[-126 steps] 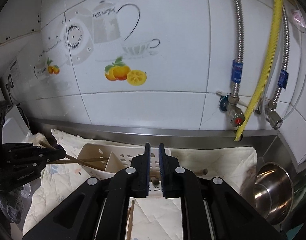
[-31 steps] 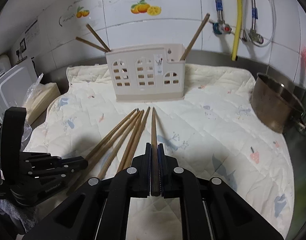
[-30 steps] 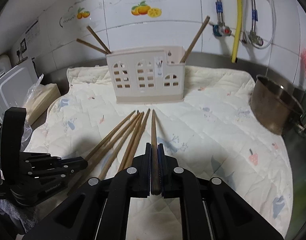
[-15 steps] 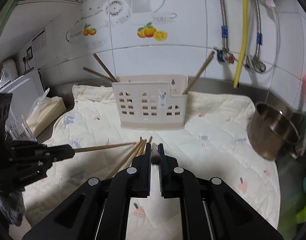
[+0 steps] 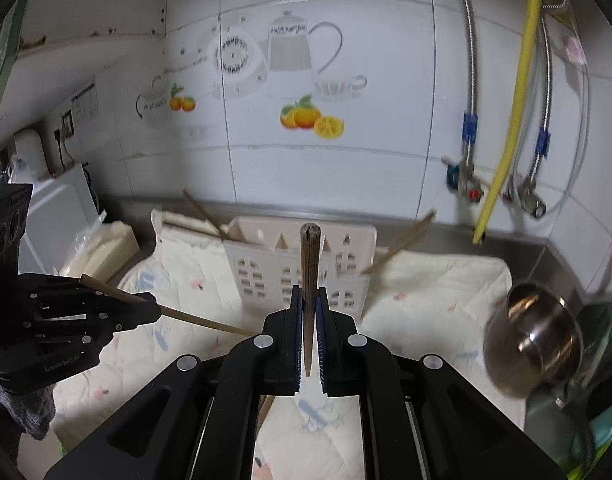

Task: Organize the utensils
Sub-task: 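Lift the left tool's chopstick upright over the holder while the right tool raises its own, then insert the left tool's chopstick into the holder and open while the right tool does likewise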

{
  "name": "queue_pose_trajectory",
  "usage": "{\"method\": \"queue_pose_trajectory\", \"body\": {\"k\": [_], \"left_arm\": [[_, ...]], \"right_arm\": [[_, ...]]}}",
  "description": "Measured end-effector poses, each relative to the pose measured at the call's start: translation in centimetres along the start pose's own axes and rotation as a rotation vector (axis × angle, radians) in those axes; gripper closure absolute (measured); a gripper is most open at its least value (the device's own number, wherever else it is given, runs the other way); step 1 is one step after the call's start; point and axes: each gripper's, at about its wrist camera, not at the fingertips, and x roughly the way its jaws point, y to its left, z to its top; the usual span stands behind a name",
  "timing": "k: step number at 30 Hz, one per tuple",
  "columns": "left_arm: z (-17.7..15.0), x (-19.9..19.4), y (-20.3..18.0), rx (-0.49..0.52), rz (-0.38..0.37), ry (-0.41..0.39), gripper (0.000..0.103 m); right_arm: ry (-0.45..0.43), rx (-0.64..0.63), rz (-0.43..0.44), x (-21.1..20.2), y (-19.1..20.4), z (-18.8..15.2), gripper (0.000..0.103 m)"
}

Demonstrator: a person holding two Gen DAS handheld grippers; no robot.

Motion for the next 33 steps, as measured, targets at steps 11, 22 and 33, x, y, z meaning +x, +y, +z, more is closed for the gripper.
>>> {"method": "queue_pose_trajectory", "body": {"k": [11, 22, 33], "left_arm": [[7.2, -2.3, 1.4, 0.021, 0.040, -0.093, 0.097], [8.5, 1.8, 3.7, 0.014, 0.085, 0.024, 0.097], [9.6, 1.5, 4.5, 0.017, 0.113, 0.029, 0.097]], "right_arm": [[-0.062, -0.013, -0.033, -0.1, -1.7, 7.2, 0.097], [-0.048, 0.050, -0.062, 5.0, -3.9, 9.1, 0.097], [0.003, 0.068, -0.061, 8.5, -4.3, 7.6, 0.097]]}}
